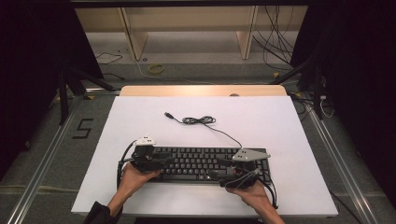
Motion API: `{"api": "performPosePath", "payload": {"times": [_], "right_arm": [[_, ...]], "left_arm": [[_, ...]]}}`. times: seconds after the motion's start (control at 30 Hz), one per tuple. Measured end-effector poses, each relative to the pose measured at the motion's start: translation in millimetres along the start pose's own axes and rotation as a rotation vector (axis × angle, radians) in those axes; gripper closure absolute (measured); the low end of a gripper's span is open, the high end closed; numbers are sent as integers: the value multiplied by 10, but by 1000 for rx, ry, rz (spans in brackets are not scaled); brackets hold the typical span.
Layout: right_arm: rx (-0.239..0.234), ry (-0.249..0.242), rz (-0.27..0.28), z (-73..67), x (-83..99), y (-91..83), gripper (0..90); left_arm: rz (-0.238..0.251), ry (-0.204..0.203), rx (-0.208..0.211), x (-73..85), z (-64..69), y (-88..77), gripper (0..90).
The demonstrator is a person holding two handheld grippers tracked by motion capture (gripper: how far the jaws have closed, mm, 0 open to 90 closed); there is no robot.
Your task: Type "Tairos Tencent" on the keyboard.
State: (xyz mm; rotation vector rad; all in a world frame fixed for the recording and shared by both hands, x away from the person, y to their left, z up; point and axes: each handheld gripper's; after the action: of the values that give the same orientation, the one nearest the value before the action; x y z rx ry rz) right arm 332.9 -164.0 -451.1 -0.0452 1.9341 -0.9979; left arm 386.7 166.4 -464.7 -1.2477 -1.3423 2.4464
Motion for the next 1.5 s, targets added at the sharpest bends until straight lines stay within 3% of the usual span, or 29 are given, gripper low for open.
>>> {"api": "performPosePath", "payload": {"times": [0.27, 0.4, 1.03, 1.4, 1.5], "right_arm": [[4, 3, 8, 7, 45, -51, 369], [4, 4, 16, 5, 63, -74, 365], [2, 7, 13, -4, 106, -97, 343], [10, 1, 12, -12, 110, -105, 343], [11, 4, 14, -5, 111, -108, 343]], "left_arm": [[-47, 49, -29, -97, 32, 126, 826], [-61, 45, -36, -100, 19, 163, 886], [-120, 46, -53, -124, 11, 268, 892], [-105, 38, -51, -106, 13, 270, 890], [-92, 35, -44, -107, 10, 247, 843]]}}
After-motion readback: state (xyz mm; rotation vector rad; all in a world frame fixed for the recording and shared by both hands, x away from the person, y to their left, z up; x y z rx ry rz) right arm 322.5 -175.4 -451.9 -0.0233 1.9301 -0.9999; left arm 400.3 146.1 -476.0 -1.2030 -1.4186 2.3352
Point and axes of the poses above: each handheld gripper's, and its own axes: y roughly forward along the jaws, x roughly out of its underside, z roughly to its right, and after that the axes turned 12 degrees about -z, right-handed
